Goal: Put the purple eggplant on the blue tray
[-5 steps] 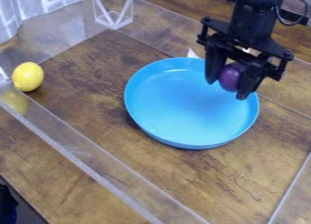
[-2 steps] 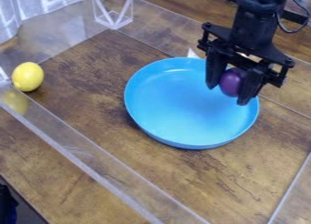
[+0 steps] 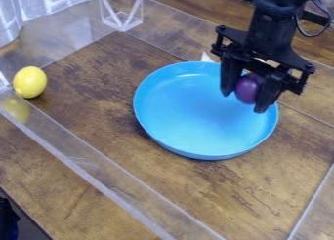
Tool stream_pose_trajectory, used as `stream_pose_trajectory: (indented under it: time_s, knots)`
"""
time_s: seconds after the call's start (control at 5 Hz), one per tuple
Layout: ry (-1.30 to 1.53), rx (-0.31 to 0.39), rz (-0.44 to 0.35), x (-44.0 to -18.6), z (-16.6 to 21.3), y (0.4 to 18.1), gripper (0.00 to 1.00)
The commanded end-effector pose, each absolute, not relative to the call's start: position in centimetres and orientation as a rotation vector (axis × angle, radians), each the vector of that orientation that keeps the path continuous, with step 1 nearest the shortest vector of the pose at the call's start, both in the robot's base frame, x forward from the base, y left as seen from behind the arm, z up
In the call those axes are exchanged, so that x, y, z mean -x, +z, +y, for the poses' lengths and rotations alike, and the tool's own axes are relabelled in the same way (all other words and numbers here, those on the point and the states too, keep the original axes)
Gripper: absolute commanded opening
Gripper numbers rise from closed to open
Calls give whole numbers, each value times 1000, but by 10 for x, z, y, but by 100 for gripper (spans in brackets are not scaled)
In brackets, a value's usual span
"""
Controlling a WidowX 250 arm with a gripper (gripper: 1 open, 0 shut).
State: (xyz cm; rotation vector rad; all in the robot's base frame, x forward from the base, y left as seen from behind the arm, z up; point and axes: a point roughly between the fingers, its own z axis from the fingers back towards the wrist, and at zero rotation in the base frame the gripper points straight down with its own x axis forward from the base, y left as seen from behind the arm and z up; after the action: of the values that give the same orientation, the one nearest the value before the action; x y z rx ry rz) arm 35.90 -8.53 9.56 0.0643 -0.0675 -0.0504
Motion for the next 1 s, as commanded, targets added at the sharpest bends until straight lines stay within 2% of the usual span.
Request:
stream_pose_trajectory:
  time_s: [0.0, 0.8]
  knots:
    - [-58, -50, -160, -359, -90, 126, 0]
    - [-69, -52, -175, -361, -103, 120, 0]
